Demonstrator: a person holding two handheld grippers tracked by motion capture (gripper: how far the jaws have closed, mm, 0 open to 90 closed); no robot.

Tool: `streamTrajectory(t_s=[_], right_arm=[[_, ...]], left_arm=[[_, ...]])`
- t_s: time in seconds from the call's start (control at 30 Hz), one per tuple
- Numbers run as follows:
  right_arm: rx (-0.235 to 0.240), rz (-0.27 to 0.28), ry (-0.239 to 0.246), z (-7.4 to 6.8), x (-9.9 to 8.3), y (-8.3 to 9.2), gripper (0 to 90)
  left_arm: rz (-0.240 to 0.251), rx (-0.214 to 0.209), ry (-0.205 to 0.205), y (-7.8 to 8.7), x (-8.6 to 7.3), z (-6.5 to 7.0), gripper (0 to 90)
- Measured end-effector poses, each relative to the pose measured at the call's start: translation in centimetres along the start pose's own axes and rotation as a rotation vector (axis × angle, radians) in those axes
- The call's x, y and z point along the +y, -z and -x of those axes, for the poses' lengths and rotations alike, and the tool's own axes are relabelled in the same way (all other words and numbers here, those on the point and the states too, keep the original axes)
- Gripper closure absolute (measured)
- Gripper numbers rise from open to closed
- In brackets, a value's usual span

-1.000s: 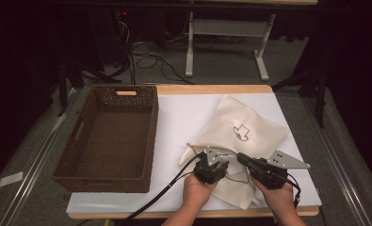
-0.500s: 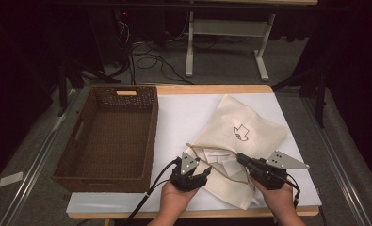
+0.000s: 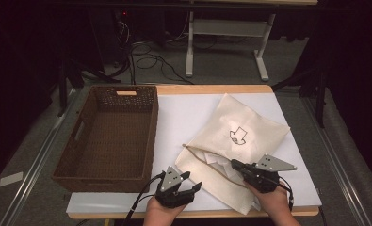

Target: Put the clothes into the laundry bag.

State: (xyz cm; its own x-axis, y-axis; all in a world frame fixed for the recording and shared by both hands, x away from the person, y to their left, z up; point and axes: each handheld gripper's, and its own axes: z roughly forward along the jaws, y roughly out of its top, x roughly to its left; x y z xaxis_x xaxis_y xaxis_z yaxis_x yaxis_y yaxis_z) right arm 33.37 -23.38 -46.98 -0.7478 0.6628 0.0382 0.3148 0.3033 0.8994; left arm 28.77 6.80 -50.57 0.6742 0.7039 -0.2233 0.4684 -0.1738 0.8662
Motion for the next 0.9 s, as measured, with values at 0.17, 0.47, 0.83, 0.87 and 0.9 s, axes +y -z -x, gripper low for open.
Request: streamTrajectory(t_s=[0.17, 0.47, 0.83, 0.87, 0.9], right_arm=[[0.004, -0.068, 0.021, -0.5, -0.7, -1.0, 88.9], [-0.016, -0.254, 0.042, -0.8, -2.0, -3.3, 88.9], [-0.091, -0.345, 0.045, 0.6, -2.8, -3.1, 89.1], [-0.098, -0.343, 0.037, 0.9, -2.9, -2.9, 89.1], [-0.107, -0.344, 0.022, 1.2, -3.0, -2.6, 89.1]], left_arm=[[0.011, -0.015, 0.010, -0.1, 0.4, 0.0, 43.4], [0.003, 0.016, -0.024, -0.2, 0.5, 0.0, 42.6], [0.001, 0.068, -0.012, 0.2, 0.4, -0.7, 42.3], [-0.001, 0.073, -0.015, 0.3, 0.4, -0.8, 42.3], [-0.001, 0.083, -0.021, 0.3, 0.4, -0.8, 42.3]])
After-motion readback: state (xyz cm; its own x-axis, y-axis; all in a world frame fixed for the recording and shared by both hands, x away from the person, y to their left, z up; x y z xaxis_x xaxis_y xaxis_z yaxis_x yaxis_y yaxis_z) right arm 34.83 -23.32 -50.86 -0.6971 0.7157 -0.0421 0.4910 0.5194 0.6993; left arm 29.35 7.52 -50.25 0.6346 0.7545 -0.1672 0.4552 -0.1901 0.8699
